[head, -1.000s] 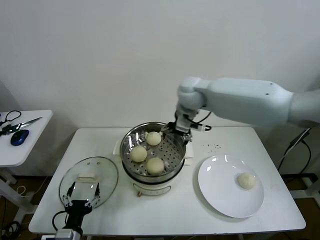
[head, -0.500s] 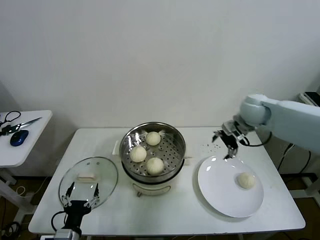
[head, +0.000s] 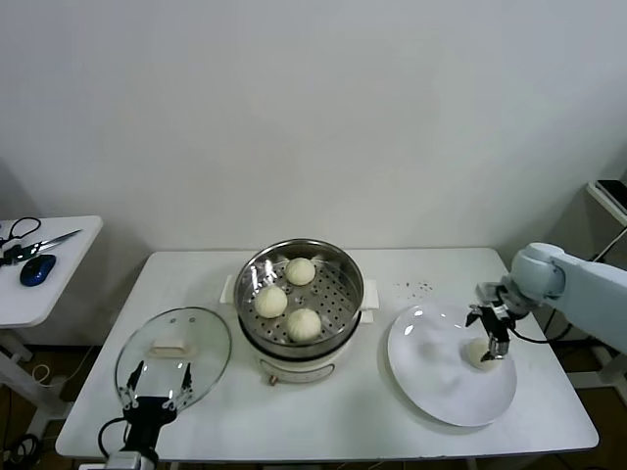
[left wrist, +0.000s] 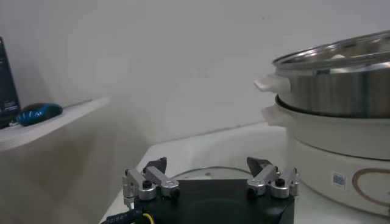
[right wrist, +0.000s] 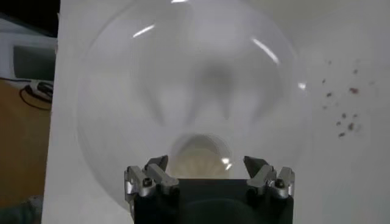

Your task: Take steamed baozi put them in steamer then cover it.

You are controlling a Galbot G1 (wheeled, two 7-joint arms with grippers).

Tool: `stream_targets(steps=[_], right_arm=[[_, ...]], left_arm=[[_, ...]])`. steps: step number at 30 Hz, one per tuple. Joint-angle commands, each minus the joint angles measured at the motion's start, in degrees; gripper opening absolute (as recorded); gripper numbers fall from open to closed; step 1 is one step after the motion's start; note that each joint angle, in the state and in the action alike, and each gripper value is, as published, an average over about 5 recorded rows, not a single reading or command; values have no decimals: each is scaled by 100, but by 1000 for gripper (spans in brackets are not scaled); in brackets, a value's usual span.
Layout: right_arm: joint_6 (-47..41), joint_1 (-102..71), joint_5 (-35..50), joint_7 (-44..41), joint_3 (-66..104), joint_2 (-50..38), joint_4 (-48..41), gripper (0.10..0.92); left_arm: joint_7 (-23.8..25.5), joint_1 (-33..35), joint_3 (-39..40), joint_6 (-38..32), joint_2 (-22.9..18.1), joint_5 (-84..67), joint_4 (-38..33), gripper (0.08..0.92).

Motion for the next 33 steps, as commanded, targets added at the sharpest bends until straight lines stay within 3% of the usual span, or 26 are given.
stream_targets(steps=[1,22,33], right_arm=[[-130,-1002,-317,-52,818,-97,-424,823],[40,-891,-471,-44,867,266,-741,821],[59,-823,-434,-19,868,344,-801,722]], left_arm=[[0,-1,7,7,-14,28,25,823],[0,47,-4,-14,-10,48,50,823],[0,84,-4,-26,-13,43,40,823]])
